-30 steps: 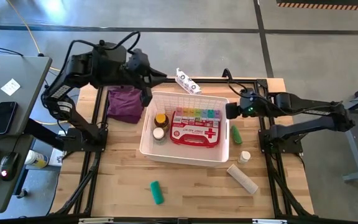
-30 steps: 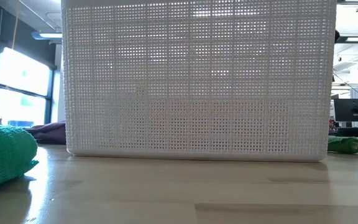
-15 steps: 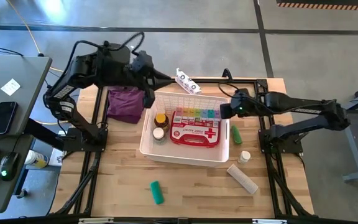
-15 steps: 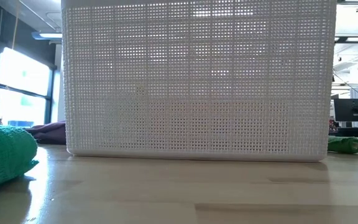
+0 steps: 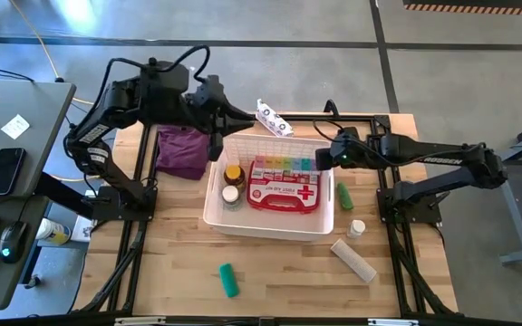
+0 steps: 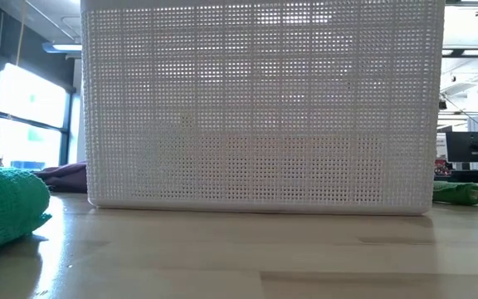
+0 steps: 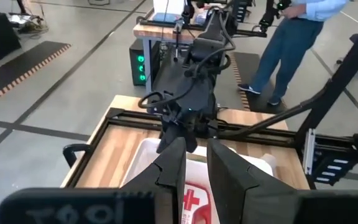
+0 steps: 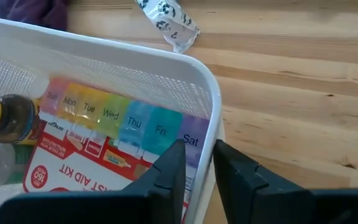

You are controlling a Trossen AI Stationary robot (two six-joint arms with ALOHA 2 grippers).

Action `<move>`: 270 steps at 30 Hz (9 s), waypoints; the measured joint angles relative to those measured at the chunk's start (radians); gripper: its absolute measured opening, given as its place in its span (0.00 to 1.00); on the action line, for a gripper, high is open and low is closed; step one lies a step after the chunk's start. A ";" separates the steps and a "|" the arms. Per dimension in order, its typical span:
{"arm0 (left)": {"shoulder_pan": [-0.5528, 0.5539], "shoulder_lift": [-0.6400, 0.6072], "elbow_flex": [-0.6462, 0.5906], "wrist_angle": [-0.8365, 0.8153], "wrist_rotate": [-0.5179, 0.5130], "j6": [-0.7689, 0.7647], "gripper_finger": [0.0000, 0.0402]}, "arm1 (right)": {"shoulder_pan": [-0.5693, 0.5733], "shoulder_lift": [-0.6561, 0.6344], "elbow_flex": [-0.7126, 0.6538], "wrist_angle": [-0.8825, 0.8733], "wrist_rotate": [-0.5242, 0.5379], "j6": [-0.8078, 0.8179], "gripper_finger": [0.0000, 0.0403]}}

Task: Pick & place medical supplies in basket/bin
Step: Adjust the white bin, then put the white mailer bag into the white bin

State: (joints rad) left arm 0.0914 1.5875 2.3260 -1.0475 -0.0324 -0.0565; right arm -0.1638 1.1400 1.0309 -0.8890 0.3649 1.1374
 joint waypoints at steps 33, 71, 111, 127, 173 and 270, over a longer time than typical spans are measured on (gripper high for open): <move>0.000 -0.001 0.001 -0.003 0.026 -0.031 0.25 | -0.057 -0.001 0.002 -0.018 -0.001 -0.129 0.13; 0.000 -0.001 0.001 -0.074 -0.007 -0.134 0.25 | 0.081 -0.212 0.000 -0.012 0.055 -0.003 0.46; 0.270 0.096 0.000 -0.003 0.203 -0.475 0.25 | 0.265 -0.366 0.002 0.179 -0.161 -0.320 0.46; 0.750 0.311 0.000 -0.051 0.604 -0.255 0.63 | 0.211 -0.375 0.003 0.271 0.292 -0.302 0.46; 0.637 0.700 0.002 -0.030 0.091 -0.387 0.61 | 0.127 -0.209 0.001 0.431 -0.032 -0.203 0.46; 0.250 0.280 0.001 0.322 0.314 -0.603 0.09 | 0.137 -0.299 0.002 0.483 0.075 -0.558 0.68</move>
State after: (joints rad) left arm 0.3414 1.8675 2.3272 -0.7257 0.2813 -0.6590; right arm -0.0269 0.8413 1.0325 -0.4061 0.4397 0.5798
